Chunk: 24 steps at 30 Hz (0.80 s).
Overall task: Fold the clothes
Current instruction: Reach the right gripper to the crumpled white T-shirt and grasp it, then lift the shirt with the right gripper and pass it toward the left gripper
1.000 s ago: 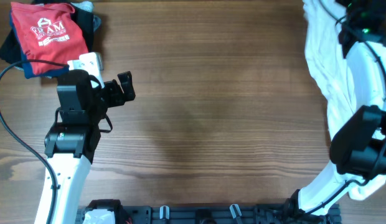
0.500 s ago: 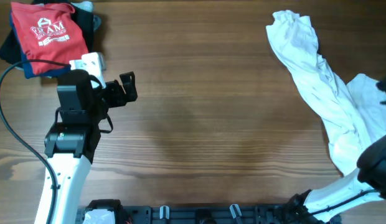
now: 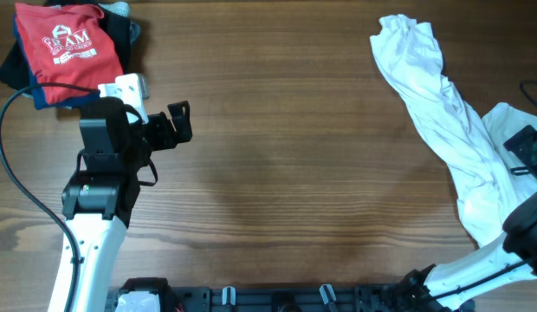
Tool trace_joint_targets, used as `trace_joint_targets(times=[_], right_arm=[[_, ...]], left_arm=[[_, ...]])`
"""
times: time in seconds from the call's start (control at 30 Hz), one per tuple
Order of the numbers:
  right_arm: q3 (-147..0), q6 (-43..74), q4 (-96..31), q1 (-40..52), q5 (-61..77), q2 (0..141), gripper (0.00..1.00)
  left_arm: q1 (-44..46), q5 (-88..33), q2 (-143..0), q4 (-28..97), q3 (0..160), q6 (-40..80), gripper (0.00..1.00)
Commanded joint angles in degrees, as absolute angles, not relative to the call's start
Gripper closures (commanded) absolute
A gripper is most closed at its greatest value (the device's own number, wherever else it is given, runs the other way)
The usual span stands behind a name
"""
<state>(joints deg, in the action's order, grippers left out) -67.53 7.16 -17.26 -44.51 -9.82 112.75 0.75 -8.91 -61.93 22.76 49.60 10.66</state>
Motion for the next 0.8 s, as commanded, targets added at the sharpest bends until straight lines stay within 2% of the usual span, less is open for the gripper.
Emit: trace_joint_targets(times=[0.0,0.07,0.13,0.2,0.23,0.3,0.33,0.37,0.4,0.47,0.63,0.7,0.77], right_arm=[[-66.89,6.0,-16.82,-44.73,-9.17,116.09,0.02],[-66.89,5.96,-16.49,-44.84,-9.28,116.57,0.02],[-66.89,5.96,-16.47,-44.99,-9.32,116.92,0.1],[-66.89,5.96,-16.62,-45.04,-8.82,116.92,0.32],[-66.89,5.98,-16.93,-45.04,-7.35,116.9,0.49],[-66.89,5.98,-17.17,-45.04,-5.3,116.9,0.71],[-66.89,5.96,-17.19,-45.04,-3.75,116.88,0.87],[-66.89,5.93,-17.21,-45.04,-2.87,116.71,0.92],[-66.89,6.0,-17.3,-45.01,-1.98,116.25,0.96],[-67.37,5.91,-17.15,-45.01,2.55,112.97,0.96],[-68.25,-1.48,-18.5,-42.09,22.61,98.85,0.96],[-68.25,-4.82,-23.49,-34.11,32.27,86.76,0.96],[-68.25,-5.56,-28.45,-24.38,34.41,79.15,0.96]], left_arm=[[0.54,-9.61,-61.89,22.72,50.74,11.18,0.0],[0.54,-9.61,-61.89,22.72,50.74,11.18,0.0],[0.54,-9.63,-61.89,22.74,50.74,11.18,0.0],[0.54,-9.61,-61.89,22.72,50.74,11.18,0.0],[0.54,-9.61,-61.89,22.72,50.74,11.18,0.0],[0.54,-9.61,-61.89,22.72,50.74,11.18,0.0],[0.54,-9.61,-61.89,22.72,50.74,11.18,0.0],[0.54,-9.61,-61.89,22.72,50.74,11.16,0.0],[0.54,-9.61,-61.89,22.7,50.74,11.16,0.0],[0.54,-9.61,-61.89,22.7,50.74,11.18,0.0],[0.54,-9.61,-61.89,22.61,50.74,11.18,0.0],[0.54,-9.61,-61.89,22.5,50.74,11.18,0.0],[0.54,-9.61,-61.89,22.5,50.74,11.18,0.0]])
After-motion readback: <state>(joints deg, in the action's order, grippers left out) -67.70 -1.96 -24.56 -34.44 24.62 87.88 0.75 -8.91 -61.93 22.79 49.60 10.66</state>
